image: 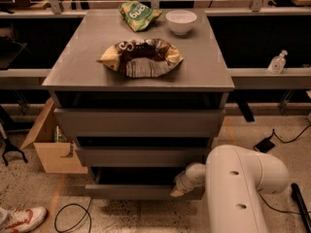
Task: Open bottom drawer
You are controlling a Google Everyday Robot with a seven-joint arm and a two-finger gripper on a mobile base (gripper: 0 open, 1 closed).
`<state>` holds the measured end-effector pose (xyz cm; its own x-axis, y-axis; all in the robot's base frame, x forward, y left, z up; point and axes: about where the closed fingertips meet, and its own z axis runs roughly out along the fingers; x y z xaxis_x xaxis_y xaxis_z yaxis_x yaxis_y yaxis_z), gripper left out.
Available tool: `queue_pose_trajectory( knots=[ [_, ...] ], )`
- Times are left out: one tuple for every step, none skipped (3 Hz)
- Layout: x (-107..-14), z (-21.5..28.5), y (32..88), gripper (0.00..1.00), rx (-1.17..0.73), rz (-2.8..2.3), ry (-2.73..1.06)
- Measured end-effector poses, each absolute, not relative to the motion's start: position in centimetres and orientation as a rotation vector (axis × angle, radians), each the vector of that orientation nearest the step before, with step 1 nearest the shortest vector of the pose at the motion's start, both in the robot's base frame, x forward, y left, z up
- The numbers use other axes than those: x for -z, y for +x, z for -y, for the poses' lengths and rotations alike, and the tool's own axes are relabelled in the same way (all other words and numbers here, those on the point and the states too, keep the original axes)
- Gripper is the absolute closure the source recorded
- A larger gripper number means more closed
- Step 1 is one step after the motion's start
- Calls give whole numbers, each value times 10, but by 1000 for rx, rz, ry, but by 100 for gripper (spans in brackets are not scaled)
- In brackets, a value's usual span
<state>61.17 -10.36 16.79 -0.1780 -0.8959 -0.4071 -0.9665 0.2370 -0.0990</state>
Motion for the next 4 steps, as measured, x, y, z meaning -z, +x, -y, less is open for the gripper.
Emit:
queue_pose_trajectory(
  knots=[
    [-169, 102, 598, 100, -303, -2148, -1699],
    [-176, 95, 549, 100, -459, -2196, -1617],
    [-176, 95, 549, 100, -459, -2196, -1617],
    [-184, 90, 512, 100, -533, -2233, -1517]
  ],
)
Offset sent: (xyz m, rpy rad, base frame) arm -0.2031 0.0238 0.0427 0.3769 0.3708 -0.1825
